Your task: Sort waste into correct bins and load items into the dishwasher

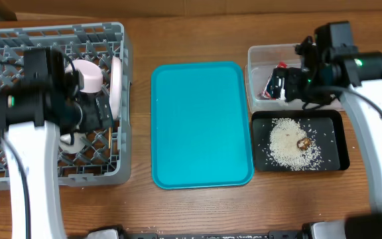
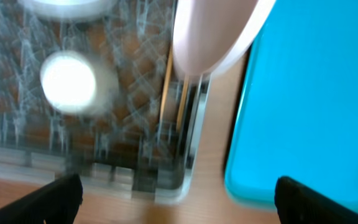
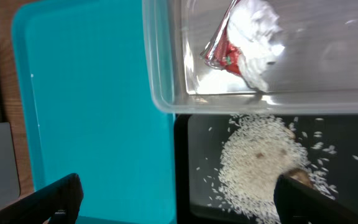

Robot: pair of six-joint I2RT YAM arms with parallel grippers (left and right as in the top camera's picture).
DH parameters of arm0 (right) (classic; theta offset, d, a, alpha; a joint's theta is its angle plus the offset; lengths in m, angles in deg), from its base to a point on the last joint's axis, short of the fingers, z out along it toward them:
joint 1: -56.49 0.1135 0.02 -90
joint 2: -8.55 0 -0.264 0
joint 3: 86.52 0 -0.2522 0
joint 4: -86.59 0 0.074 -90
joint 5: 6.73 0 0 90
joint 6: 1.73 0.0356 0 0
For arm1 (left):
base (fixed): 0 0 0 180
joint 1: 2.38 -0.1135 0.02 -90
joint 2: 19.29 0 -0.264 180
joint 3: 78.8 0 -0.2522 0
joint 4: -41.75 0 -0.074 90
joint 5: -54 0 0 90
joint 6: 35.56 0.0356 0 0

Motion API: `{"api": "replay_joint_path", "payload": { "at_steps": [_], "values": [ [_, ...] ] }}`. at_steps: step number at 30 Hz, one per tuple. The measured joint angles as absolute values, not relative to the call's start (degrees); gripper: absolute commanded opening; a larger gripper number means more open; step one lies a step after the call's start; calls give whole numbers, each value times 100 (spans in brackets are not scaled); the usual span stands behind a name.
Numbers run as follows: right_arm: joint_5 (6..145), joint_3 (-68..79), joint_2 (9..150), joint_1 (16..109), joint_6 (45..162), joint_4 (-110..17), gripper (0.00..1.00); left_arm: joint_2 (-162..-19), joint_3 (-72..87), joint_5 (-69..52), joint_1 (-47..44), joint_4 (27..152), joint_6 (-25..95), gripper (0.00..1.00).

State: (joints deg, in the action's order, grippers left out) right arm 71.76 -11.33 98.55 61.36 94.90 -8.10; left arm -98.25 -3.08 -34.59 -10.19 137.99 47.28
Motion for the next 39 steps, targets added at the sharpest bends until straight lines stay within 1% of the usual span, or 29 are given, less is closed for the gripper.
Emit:
{"api": "replay_joint_path", "payload": {
  "at_steps": [1, 4, 5, 7, 10, 13, 19, 25, 29, 31, 33, 36, 39],
  "values": [
    [7242, -744, 9354, 6123, 9507, -1234, 100, -9329, 131, -3459, -984, 13224, 4734, 100],
    [7340, 290, 7883, 5996, 9542, -1850, 100, -7773, 1349, -3411, -947, 12468, 4830, 100],
    [7373, 677, 7232, 5898, 9558, -1944, 100, -6883, 1921, -3365, -947, 12212, 4870, 100],
    [7449, 1140, 6502, 5799, 9575, -1979, 100, -6059, 2402, -3322, -947, 11954, 4883, 100],
    [7526, 1496, 5890, 5769, 9575, -1684, 100, -5257, 2855, -3245, -947, 11937, 4835, 100],
    [7563, 1525, 5745, 5766, 9575, -1470, 100, -5060, 2881, -3212, -947, 12088, 4833, 100],
    [7585, 1529, 5866, 5766, 9575, -1441, 100, -5058, 2898, -3195, -947, 12486, 4833, 100],
    [7598, 1538, 6204, 5766, 9571, -1441, 100, -5058, 2898, -3195, -947, 12505, 4833, 100],
    [7725, 1582, 6180, 5766, 9571, -1474, 100, -5058, 2898, -3195, -947, 12514, 4833, 100],
    [7764, 1737, 5971, 5766, 9566, -1826, 100, -5058, 2898, -3195, -947, 12514, 4833, 100],
    [7777, 2213, 5376, 5766, 9562, -2554, 100, -5058, 2898, -3195, -947, 12518, 4833, 100],
    [7797, 3383, 4071, 5766, 9549, -3769, 100, -5058, 2909, -3195, -947, 12531, 4830, 100],
    [7773, 4709, 2817, 5766, 9553, -4687, 100, -5056, 2914, -3195, -947, 12534, 4817, 100]
  ]
}}
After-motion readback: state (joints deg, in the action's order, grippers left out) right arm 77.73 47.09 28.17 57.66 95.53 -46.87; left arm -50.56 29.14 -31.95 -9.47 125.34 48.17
